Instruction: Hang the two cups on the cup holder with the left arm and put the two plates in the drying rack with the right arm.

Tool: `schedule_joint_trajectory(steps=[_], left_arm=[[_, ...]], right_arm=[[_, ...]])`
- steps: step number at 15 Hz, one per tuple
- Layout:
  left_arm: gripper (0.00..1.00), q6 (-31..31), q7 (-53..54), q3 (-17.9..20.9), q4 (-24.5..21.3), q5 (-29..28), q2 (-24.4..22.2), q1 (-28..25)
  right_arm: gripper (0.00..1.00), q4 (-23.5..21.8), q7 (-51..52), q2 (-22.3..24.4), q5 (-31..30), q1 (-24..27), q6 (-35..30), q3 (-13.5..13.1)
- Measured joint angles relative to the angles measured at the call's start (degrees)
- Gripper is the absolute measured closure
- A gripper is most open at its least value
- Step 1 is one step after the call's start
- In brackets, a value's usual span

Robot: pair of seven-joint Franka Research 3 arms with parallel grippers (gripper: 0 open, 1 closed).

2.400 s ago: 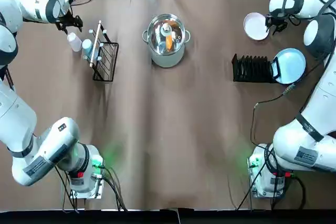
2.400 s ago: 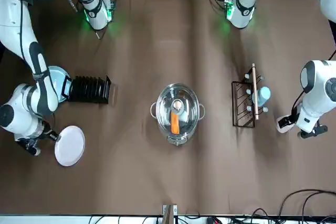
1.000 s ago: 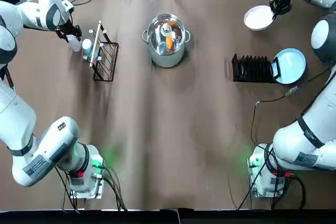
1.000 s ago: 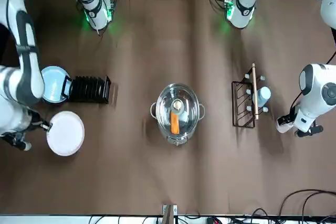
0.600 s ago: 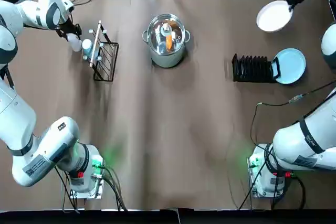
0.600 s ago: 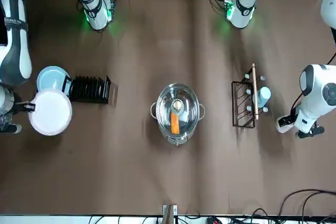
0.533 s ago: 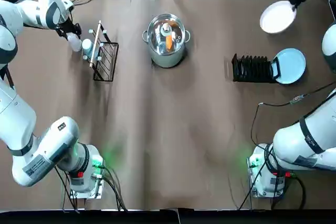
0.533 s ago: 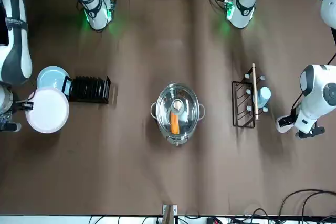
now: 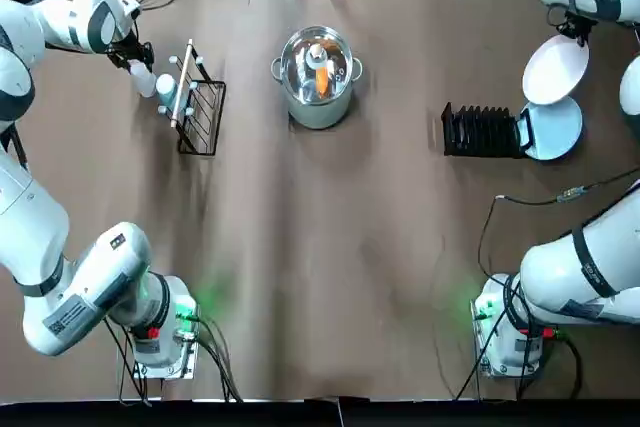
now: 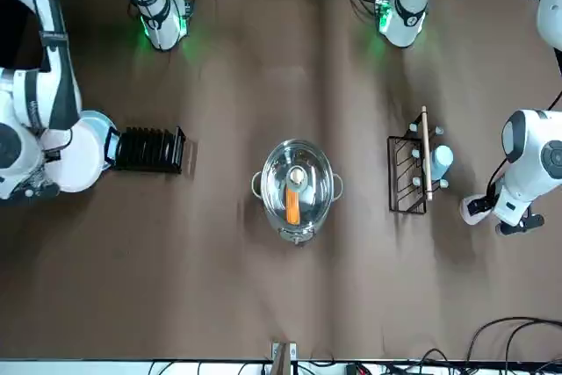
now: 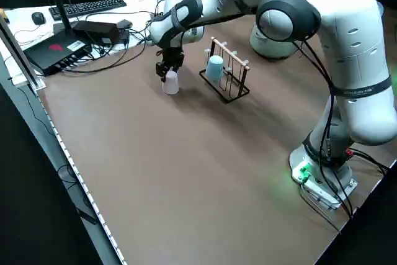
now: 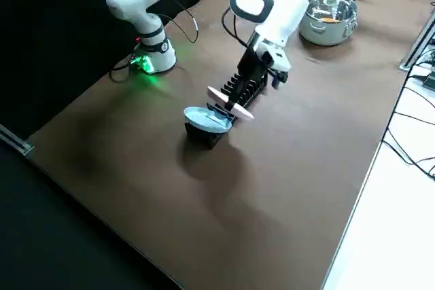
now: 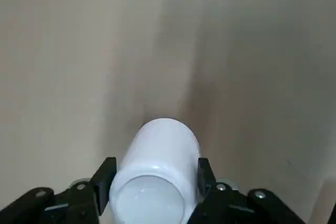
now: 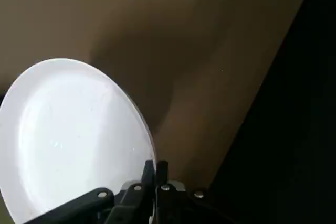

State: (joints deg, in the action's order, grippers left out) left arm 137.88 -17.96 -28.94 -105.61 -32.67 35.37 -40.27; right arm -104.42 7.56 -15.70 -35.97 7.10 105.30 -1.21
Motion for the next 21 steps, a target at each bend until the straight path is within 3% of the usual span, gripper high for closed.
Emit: schedule_joint_trajectory(steps=[6,7,9,15,21], left_arm=[[0.33,0.1,-3.8,-1.6,2.4,0.9,-0.1,-0.3],[0.33,-0.9,-5.5,-2.7,2.9,1.3,-0.6,-0.4],[0.33,-9.2,-10.5,-6.5,3.8,2.5,-4.5,-0.4],[0.33,-23.6,-18.3,-14.2,3.7,6.6,-14.9,-0.2],[0.33,-25.3,-24.8,-17.2,3.0,6.9,-16.0,0.1]], right_arm=[[0.97,-9.7,-0.3,4.5,-2.0,-5.5,0.0,0.2],[0.97,-10.9,-1.4,4.7,-3.9,-6.1,0.0,0.2],[0.97,-14.3,-7.4,4.7,-9.3,-7.4,0.3,0.2],[0.97,-15.4,-10.2,4.6,-10.1,-8.4,0.6,0.2],[0.97,-16.6,-16.7,1.5,-10.2,-11.9,0.6,0.4]])
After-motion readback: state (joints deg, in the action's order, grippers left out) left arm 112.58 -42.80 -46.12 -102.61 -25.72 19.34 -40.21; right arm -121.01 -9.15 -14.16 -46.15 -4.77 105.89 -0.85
